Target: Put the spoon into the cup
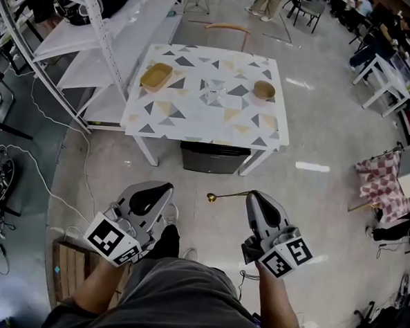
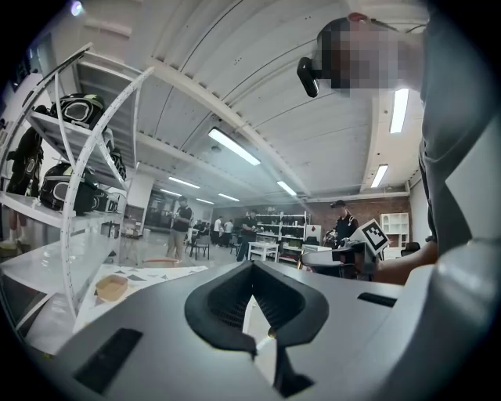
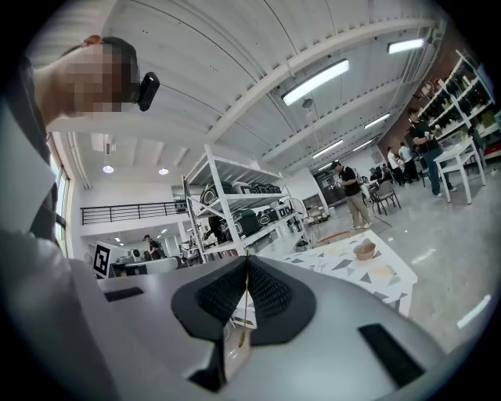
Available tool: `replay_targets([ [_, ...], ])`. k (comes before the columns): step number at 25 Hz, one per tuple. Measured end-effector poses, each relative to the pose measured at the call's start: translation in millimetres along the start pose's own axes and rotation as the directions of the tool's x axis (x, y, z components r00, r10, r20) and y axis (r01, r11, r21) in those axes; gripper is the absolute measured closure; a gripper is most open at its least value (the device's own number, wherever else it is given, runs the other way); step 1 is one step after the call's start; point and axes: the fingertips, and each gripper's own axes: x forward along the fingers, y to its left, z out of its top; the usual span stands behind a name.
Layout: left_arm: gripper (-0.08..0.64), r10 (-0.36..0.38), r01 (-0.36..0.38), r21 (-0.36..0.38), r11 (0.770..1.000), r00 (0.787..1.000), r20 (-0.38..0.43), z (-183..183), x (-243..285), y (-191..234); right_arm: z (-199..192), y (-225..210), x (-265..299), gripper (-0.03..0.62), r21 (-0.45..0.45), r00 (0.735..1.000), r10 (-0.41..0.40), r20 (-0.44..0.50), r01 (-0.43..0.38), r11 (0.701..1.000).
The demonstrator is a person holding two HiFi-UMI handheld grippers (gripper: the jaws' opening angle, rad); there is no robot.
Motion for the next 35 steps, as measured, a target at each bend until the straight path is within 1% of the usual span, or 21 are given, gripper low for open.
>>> replay_targets([
  [11,0.546,-0.031,0.031,-0.021,0.999,0.999,-0.013,0.1,39.9,78.4,5.5,-23.6,80.8,0.569,0.004,0.999,-0.031,-0.007,0.031,1.0],
  [24,0.546,-0.074,0.073,-0.049,0.996,0.997,-0.029,8.7,75.2,180.1,18.4,-36.6,183.0,0.569,0.001,0.997,-0.078,-0.016,0.078,0.997],
  [30,0.546,-0.097,0.095,-0.054,0.994,0.995,-0.029,10.1,87.4,215.3,20.0,-41.3,218.5,0.569,-0.002,0.995,-0.096,-0.014,0.096,0.995],
  [35,0.546,-0.11,0.108,-0.054,0.993,0.994,-0.031,12.1,94.5,235.2,23.1,-43.7,239.4,0.569,-0.004,0.994,-0.106,-0.009,0.106,0.994],
])
